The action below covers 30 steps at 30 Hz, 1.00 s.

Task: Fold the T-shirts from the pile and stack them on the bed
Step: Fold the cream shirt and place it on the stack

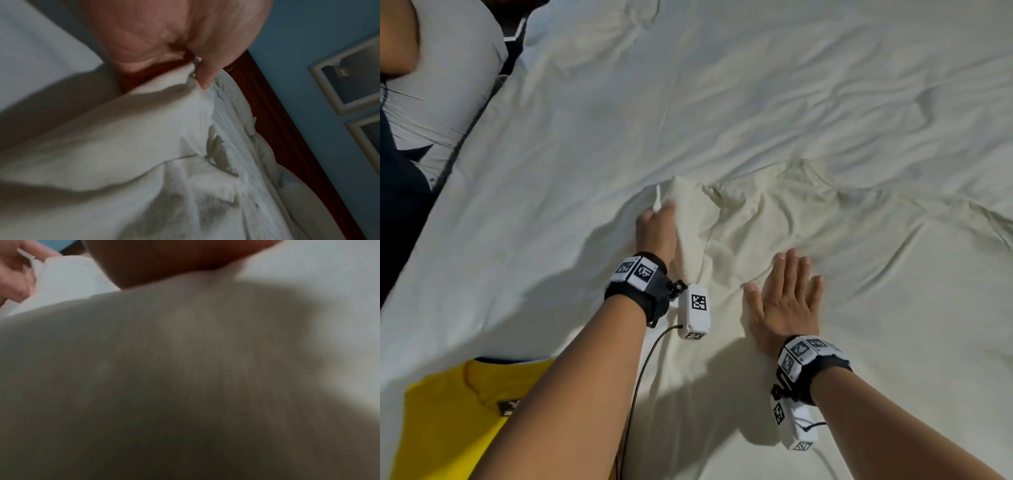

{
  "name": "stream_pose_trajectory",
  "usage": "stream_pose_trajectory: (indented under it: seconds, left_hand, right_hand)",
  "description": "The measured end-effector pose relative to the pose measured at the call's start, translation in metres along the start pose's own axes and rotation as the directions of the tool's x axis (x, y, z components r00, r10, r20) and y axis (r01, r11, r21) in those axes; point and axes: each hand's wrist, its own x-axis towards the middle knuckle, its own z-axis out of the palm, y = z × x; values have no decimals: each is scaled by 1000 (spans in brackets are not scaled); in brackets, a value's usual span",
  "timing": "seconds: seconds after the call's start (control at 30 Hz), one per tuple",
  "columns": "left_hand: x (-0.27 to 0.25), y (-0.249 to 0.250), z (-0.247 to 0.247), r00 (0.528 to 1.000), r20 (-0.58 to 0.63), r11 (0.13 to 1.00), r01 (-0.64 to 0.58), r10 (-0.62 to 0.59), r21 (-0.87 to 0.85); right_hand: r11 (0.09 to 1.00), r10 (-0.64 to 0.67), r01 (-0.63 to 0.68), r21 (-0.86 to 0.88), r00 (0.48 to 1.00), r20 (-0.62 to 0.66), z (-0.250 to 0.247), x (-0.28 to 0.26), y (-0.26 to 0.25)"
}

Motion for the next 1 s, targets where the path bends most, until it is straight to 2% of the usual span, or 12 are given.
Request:
stream_pose_trajectory:
  seconds: [0.1, 0.17, 0.37, 0.53, 0.63, 0.8, 0.9, 1.0]
  left_hand:
    - [7, -10, -19, 976, -178, 992, -114, 122, 52]
    - [9, -14, -33, 949, -237, 975, -183, 209, 128]
    - [7, -16, -32, 966, -60, 954, -238, 252, 182]
    - [17, -17, -34, 951, -92, 885, -236, 295, 400]
    - [24, -20, -45, 952, -170, 862, -144, 255, 486]
    - [28, -19, -58, 951, -240, 870, -54, 195, 491]
    - [31, -3, -56, 981, -151, 905, -47, 121, 423]
    - [42, 7, -49, 996, -50, 976, -61, 73, 208]
  right_hand:
    - [1000, 9, -9, 2, 1000, 24, -2, 0, -1]
    - [1000, 10, -11, 8, 999, 36, -3, 0, -2]
    - [1000, 11, -10, -18, 999, 42, -3, -2, -3]
    - [999, 20, -17, -40, 998, 56, -2, 0, -2]
    - [998, 25, -22, -51, 998, 63, 0, 1, -1]
    - [998, 28, -24, -52, 997, 73, -1, 1, -1]
    - [999, 28, -24, -42, 996, 81, -2, 0, -3]
    - [999, 28, -26, -36, 997, 73, -2, 0, -4]
